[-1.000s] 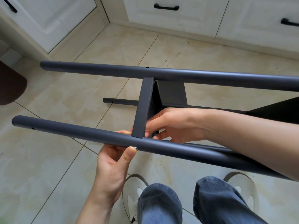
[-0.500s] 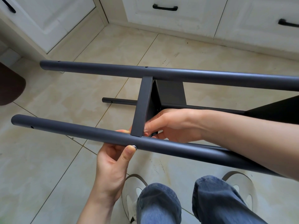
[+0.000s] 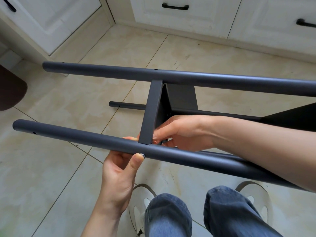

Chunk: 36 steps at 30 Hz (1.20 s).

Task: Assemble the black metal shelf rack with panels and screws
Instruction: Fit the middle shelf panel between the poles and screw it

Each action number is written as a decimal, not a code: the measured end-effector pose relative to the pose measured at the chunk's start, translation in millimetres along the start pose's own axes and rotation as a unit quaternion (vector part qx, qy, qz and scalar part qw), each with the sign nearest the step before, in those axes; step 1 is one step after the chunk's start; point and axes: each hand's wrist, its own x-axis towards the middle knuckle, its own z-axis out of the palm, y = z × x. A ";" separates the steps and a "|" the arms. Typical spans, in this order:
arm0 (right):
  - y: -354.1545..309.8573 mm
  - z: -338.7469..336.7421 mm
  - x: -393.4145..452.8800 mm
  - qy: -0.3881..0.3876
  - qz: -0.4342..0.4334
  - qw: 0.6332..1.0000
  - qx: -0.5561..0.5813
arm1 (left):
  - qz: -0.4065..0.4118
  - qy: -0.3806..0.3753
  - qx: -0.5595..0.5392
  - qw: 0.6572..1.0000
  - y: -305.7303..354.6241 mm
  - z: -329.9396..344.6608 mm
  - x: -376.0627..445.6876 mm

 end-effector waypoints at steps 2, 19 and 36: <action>-1.5 0.8 0.3 0.012 0.002 1.000 -0.015 | 0.000 0.002 0.000 1.000 -0.3 -0.4 0.0; 2.9 -2.0 3.7 0.018 -0.030 0.999 -0.039 | -0.004 0.005 -0.005 1.000 -0.3 1.1 0.8; 0.8 1.2 3.3 0.025 -0.012 1.000 -0.011 | -0.014 0.002 -0.006 1.000 -2.1 -1.5 0.7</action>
